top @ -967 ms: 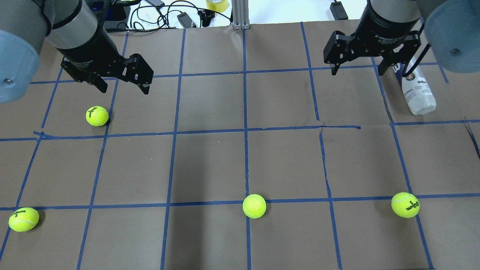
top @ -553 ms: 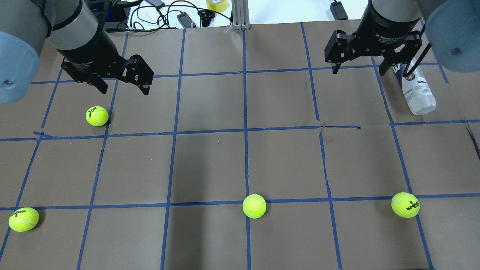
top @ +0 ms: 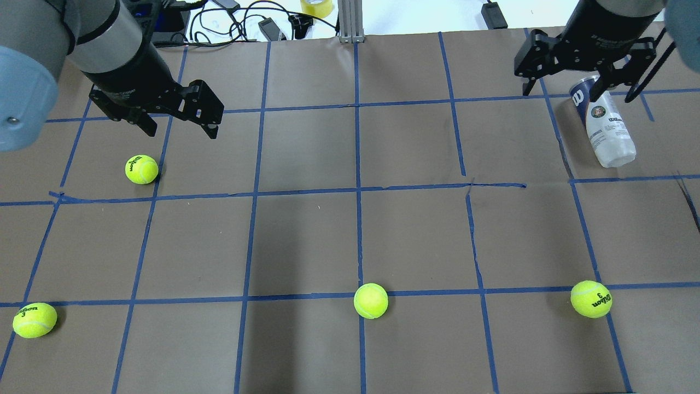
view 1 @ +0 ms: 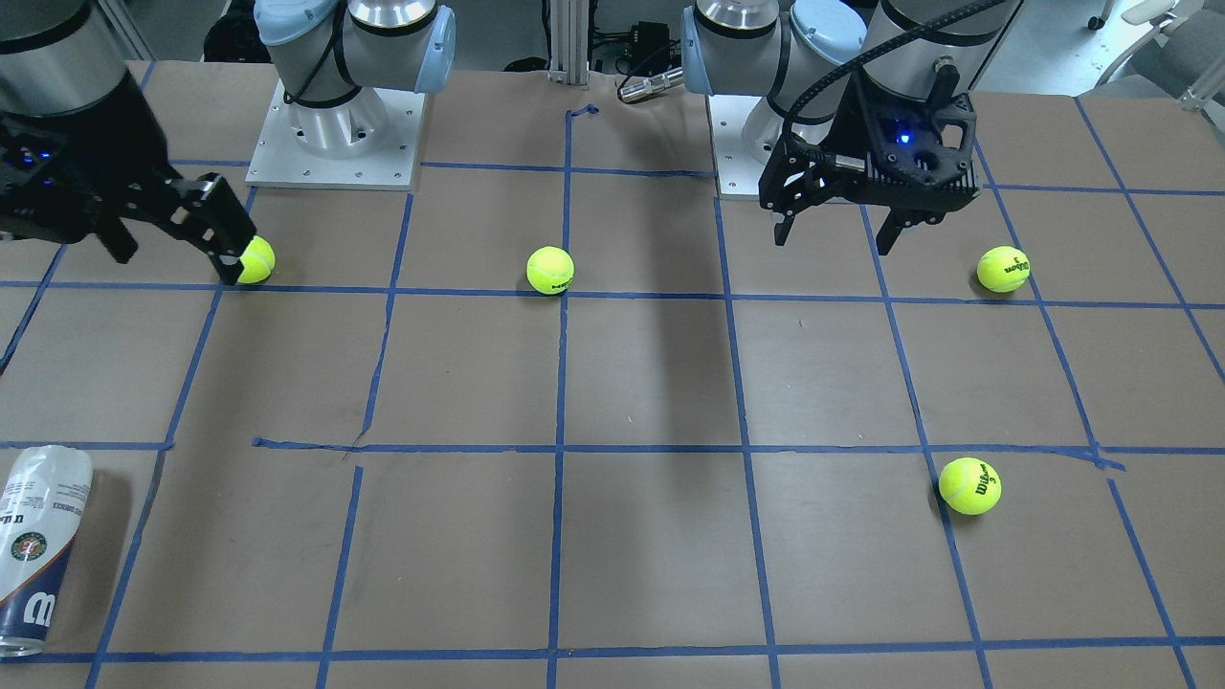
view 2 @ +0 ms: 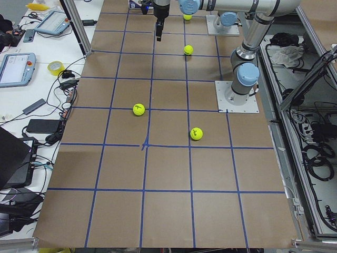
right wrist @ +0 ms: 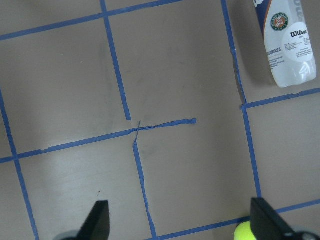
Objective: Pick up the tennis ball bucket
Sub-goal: 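Lower the open right gripper over the top of the can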
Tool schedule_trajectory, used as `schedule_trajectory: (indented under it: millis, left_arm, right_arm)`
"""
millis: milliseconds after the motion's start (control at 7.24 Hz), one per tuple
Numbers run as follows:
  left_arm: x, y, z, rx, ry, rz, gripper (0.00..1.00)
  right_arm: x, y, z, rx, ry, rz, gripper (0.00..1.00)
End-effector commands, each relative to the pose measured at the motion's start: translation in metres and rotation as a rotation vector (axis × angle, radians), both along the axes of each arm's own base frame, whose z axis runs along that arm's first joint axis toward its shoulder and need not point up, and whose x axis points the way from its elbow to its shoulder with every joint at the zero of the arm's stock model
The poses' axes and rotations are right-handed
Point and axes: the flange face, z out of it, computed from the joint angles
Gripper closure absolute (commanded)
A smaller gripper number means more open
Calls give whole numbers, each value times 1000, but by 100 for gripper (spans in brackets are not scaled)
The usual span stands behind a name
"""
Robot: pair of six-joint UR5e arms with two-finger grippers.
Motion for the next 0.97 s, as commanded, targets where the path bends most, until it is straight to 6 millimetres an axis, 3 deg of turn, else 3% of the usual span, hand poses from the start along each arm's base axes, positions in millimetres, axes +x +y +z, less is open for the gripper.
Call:
schedule_trajectory:
  millis: [0, 276, 553, 829]
  left_arm:
    - [0, 0, 1, -2, 0, -1, 0]
    - [0, 0, 1, -2, -2, 0, 0]
    - [0, 0, 1, -2, -2, 0, 0]
    - [0, 0, 1, -2, -2, 0, 0]
  right_arm:
    - [-39, -21, -4, 10, 14, -5, 0]
    - [-96, -47, -26, 56, 30, -54, 0]
    - [-143, -93, -61, 105, 19, -1, 0]
    - [-165, -148, -101, 100, 23, 74, 0]
